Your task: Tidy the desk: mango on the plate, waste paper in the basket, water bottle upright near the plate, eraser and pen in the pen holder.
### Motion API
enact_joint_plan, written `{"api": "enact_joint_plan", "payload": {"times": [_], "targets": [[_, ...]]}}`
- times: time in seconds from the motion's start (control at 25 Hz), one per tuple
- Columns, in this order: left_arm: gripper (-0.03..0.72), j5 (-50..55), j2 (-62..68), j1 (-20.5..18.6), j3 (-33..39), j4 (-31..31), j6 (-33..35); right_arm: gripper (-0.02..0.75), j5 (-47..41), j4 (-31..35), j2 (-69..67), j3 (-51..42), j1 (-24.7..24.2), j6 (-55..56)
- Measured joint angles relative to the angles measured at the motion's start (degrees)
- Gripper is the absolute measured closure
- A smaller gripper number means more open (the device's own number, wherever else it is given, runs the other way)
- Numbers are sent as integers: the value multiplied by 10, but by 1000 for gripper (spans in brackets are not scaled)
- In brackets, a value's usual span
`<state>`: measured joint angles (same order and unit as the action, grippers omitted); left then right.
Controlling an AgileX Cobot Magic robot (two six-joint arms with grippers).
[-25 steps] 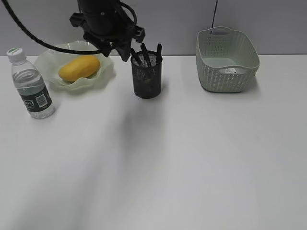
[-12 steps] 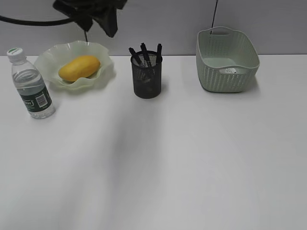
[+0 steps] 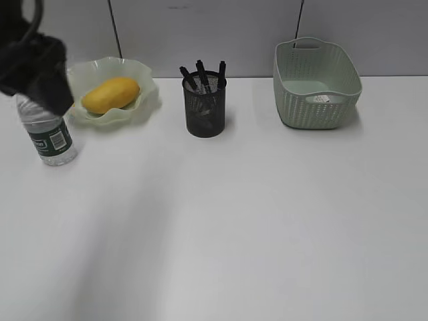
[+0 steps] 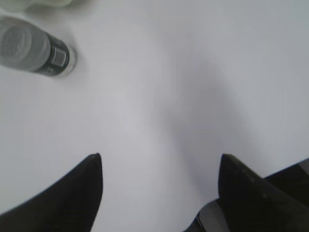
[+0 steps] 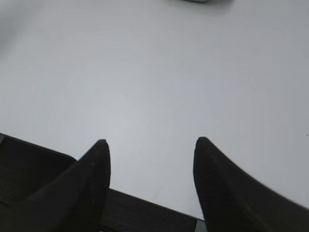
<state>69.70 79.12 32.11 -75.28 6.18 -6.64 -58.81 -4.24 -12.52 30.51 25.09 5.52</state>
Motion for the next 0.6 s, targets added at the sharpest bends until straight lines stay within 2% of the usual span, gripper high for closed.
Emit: {"api": "enact_joint_plan", "payload": {"times": [0.28, 0.6], "targets": [[120, -27, -213, 0, 187, -24, 0, 298, 0, -1, 0, 0, 0, 0], [120, -49, -461, 0, 331, -58, 0, 298, -38, -43, 0, 0, 0, -3]]}}
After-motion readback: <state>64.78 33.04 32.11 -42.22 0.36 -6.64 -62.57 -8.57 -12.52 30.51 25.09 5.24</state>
